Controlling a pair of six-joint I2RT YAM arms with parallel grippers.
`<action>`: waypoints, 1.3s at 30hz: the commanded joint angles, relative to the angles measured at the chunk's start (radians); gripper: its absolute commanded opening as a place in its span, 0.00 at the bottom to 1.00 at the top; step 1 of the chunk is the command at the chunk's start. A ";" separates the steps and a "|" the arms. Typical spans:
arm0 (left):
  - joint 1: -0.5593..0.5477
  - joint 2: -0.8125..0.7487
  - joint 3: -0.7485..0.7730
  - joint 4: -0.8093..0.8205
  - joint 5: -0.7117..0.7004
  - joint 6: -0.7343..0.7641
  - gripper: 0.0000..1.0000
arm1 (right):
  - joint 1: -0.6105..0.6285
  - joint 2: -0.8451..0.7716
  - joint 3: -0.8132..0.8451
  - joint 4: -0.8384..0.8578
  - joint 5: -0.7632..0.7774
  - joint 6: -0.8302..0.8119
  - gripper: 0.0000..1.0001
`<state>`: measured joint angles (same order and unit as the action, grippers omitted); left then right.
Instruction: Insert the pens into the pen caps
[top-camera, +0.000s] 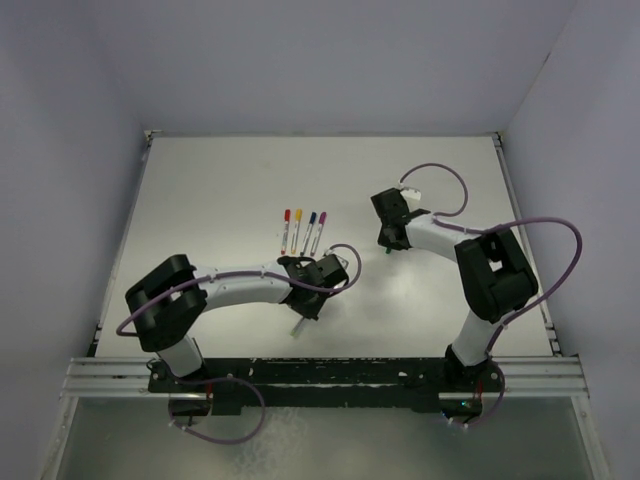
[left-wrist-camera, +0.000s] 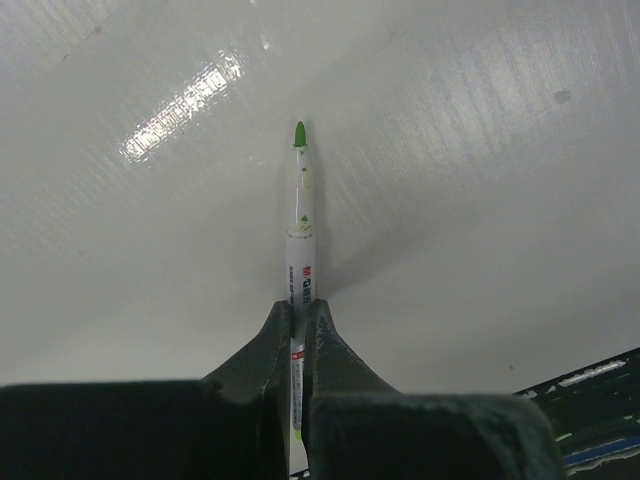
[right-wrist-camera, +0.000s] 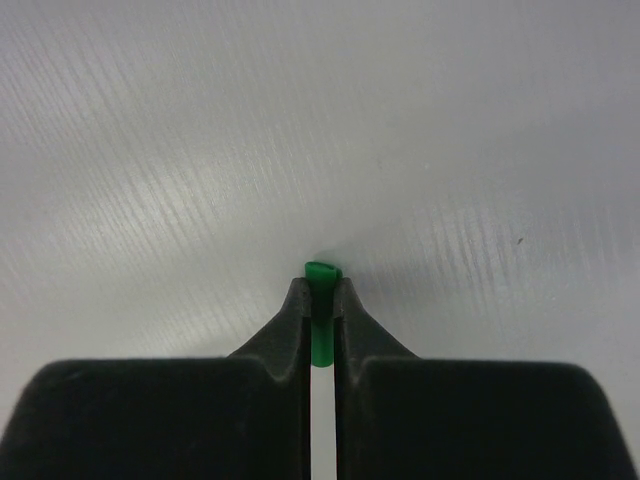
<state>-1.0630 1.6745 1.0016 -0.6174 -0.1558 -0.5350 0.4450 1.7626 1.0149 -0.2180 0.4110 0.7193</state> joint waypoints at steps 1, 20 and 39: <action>-0.003 -0.068 -0.012 0.050 -0.016 0.005 0.00 | 0.006 0.030 -0.047 -0.081 -0.020 0.006 0.00; -0.003 -0.361 -0.201 0.463 -0.055 0.035 0.00 | 0.006 -0.539 -0.254 0.337 -0.294 -0.178 0.00; -0.003 -0.478 -0.456 1.206 0.171 0.034 0.00 | 0.006 -0.892 -0.638 1.161 -0.653 -0.055 0.00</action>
<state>-1.0630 1.2003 0.5701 0.3401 -0.0422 -0.5045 0.4465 0.9035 0.4137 0.6445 -0.1802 0.5953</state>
